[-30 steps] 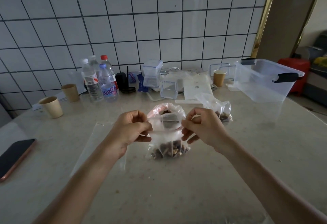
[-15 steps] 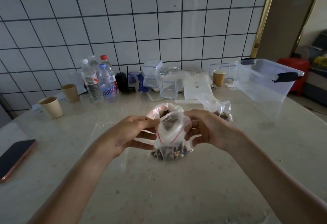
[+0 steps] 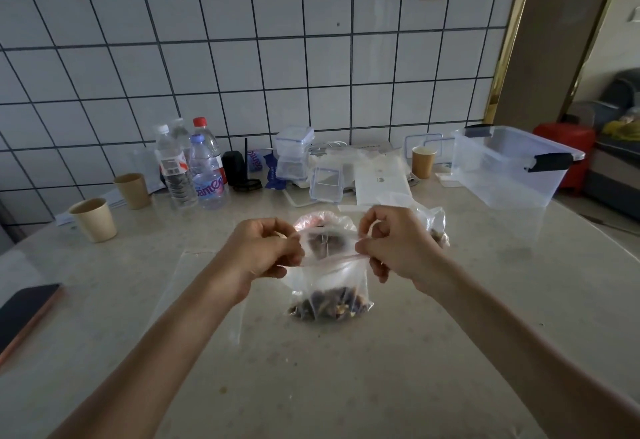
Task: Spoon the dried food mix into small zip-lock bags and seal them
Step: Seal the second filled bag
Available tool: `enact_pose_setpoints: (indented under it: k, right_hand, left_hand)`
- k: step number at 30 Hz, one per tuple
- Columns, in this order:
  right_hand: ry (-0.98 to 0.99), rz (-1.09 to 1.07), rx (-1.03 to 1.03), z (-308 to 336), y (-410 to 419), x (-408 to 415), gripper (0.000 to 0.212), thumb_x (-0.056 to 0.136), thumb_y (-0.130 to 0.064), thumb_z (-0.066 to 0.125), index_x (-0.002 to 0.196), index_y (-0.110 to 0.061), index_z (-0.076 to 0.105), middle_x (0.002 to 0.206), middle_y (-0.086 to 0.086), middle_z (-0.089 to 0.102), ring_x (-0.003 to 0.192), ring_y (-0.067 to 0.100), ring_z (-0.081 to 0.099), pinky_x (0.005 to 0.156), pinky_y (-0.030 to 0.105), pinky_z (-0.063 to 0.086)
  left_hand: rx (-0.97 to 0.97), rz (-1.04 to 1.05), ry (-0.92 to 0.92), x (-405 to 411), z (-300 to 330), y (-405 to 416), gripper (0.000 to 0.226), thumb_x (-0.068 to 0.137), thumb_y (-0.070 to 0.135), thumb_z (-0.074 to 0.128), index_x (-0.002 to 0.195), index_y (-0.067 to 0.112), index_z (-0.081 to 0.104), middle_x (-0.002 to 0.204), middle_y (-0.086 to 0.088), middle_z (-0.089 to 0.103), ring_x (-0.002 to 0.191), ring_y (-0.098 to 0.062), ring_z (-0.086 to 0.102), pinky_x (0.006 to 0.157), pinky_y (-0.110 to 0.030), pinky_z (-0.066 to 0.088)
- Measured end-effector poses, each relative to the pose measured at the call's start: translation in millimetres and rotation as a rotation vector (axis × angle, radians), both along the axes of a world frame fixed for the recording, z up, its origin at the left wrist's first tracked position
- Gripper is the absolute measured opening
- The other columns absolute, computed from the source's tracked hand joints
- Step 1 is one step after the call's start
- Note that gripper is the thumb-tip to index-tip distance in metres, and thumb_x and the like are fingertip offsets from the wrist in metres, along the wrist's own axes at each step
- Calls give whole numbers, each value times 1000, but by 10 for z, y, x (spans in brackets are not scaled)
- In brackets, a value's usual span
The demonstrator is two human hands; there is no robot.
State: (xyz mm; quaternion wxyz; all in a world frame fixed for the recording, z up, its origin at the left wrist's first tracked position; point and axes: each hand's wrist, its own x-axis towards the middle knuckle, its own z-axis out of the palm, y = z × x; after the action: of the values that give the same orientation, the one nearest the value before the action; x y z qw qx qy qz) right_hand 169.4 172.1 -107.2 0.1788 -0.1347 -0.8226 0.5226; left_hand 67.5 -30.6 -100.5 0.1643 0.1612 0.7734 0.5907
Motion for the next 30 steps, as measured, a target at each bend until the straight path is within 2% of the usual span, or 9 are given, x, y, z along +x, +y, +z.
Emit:
enact_pose_setpoints:
  k: [3, 6, 8, 9, 12, 16, 21, 25, 30]
  right_hand:
    - [162, -115, 695, -5, -189, 17, 26, 80, 9, 59, 79, -16, 54, 53, -7, 50, 46, 14, 47, 45, 25, 31]
    - [135, -146, 817, 24, -256, 8, 18, 86, -1, 59, 87, -16, 52, 60, -6, 54, 50, 13, 51, 43, 25, 30]
    - [-41, -157, 693, 91, -178, -8, 6, 92, -13, 57, 87, -9, 56, 66, 2, 65, 55, 19, 63, 48, 32, 49]
    - [-128, -144, 607, 115, -129, -17, 18, 94, -18, 55, 83, -5, 58, 65, 8, 68, 54, 23, 68, 54, 34, 56]
    - [-324, -38, 121, 123, 6, -40, 38, 98, -33, 64, 80, 0, 65, 63, 14, 67, 48, 22, 69, 51, 30, 55]
    - [-347, 160, -445, 83, 174, -45, 34, 94, -39, 72, 97, -6, 74, 86, 12, 68, 63, 20, 66, 58, 35, 59]
    - [-339, 282, -613, 100, 232, -34, 8, 73, -23, 86, 74, -18, 80, 75, 2, 70, 61, 12, 66, 53, 26, 55]
    - [-135, 124, -275, 127, 192, -37, 25, 78, 7, 80, 71, -11, 64, 64, 10, 63, 47, 18, 61, 44, 29, 52]
    - [190, -65, 800, 168, -62, 25, 30, 78, 6, 57, 74, -21, 44, 55, -6, 49, 43, 15, 44, 39, 25, 27]
  left_hand:
    - [-315, 138, 647, 70, 16, 61, 25, 77, -2, 72, 72, 21, 67, 56, 1, 68, 54, -17, 68, 52, -29, 54]
    - [-485, 166, 967, 156, 73, 89, 25, 70, -1, 68, 69, 23, 62, 63, 7, 61, 60, -16, 61, 52, -26, 47]
    - [-475, 96, 855, 136, 101, 88, 20, 77, 6, 72, 73, 23, 63, 66, 4, 64, 60, -18, 65, 53, -29, 51]
    - [-430, 39, 687, 107, 128, 83, 15, 82, 12, 76, 77, 21, 65, 67, 2, 66, 59, -19, 69, 53, -31, 55]
    - [-270, -120, 156, 46, 165, 64, 27, 87, 38, 82, 87, 12, 74, 64, 4, 70, 55, -5, 69, 52, -30, 60]
    - [-200, -165, 6, -32, 169, 55, 35, 76, 50, 87, 81, 16, 81, 68, 7, 72, 59, -3, 68, 55, -29, 60]
    - [-104, -198, -126, -56, 232, 68, 32, 65, 31, 96, 87, 19, 75, 70, 3, 69, 56, -3, 64, 55, -26, 57]
    - [-121, -81, 88, -41, 285, 81, 21, 80, -2, 81, 81, 14, 68, 71, -4, 65, 49, -6, 59, 51, -27, 57]
    - [-524, 7, 979, 153, 347, 62, 29, 73, -4, 68, 75, 24, 59, 64, 8, 57, 61, -15, 58, 53, -29, 45]
